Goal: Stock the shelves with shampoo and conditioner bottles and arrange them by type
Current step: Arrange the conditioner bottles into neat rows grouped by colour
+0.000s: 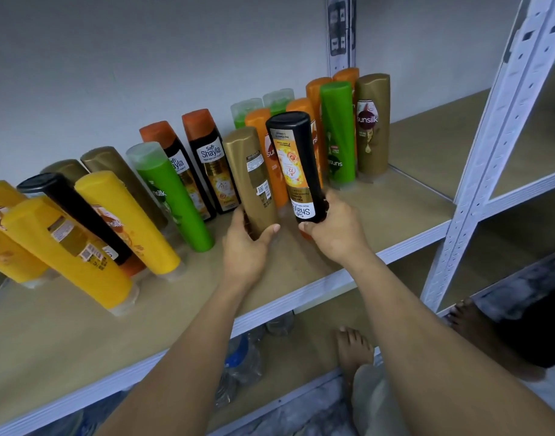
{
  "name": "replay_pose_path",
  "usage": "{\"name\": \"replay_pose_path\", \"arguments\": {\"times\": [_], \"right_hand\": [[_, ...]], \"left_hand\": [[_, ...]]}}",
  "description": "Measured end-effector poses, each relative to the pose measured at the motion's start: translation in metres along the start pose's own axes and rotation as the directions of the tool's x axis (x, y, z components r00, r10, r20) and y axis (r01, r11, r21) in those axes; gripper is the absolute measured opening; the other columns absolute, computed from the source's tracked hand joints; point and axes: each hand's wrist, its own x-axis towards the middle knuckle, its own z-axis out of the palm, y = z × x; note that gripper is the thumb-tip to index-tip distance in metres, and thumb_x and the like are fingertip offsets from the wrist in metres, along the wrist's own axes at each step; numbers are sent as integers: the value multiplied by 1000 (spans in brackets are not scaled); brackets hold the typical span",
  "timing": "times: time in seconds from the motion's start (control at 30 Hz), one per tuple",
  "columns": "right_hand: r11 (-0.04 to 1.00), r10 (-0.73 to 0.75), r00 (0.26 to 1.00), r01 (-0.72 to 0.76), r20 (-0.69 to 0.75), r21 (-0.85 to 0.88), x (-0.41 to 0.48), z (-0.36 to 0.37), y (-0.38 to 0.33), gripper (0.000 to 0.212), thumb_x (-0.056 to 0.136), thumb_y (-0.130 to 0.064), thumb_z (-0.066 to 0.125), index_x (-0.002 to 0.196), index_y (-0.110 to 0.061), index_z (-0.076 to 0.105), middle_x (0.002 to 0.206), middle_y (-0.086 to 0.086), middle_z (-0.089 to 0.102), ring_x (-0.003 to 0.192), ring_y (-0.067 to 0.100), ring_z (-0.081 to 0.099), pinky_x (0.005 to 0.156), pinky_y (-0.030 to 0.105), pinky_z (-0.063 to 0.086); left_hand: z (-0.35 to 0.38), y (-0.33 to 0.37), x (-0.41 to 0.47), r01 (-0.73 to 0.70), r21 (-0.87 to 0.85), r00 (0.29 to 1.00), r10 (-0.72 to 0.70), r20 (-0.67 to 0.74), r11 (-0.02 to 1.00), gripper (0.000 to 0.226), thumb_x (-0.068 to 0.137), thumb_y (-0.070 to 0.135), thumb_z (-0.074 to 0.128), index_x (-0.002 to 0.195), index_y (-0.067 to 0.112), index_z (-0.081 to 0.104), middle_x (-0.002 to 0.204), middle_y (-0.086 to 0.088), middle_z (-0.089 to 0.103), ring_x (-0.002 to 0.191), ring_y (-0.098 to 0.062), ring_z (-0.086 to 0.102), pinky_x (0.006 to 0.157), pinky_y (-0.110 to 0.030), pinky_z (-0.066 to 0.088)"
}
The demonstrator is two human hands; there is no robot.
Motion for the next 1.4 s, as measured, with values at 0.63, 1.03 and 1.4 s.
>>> {"name": "replay_pose_path", "arguments": {"times": [0.63, 1.03, 1.4], "right_hand": [[996, -86, 996, 86, -7, 10, -48, 22, -40, 21, 86, -25, 79, 97, -23, 62, 81, -6, 60, 77, 10, 59, 68, 25, 44], [959, -276, 929, 282, 246, 13, -69, 128, -92, 59, 87, -29, 78, 139, -20, 53, 114, -2, 66, 97, 12, 65, 89, 32, 54], [964, -259, 927, 264, 271, 20, -60, 203, -106, 68, 85, -32, 79, 144, -23, 45, 130, 2, 65, 117, 22, 62, 98, 39, 52]], "left_hand": [[-164, -21, -115, 103, 148, 992, -91, -84, 984, 18, 93, 12, 70, 99, 30, 69, 95, 17, 72, 92, -5, 69, 83, -28, 56], [-218, -55, -72, 254, 63, 896, -210, -391, 965, 71, 77, 45, 85, 129, 28, 40, 126, 2, 55, 107, -17, 61, 93, -44, 54], [-224, -69, -67, 208, 48, 931, -183, -315, 977, 30, 88, 31, 76, 111, 33, 56, 93, 22, 66, 83, 15, 60, 68, -9, 42]]}}
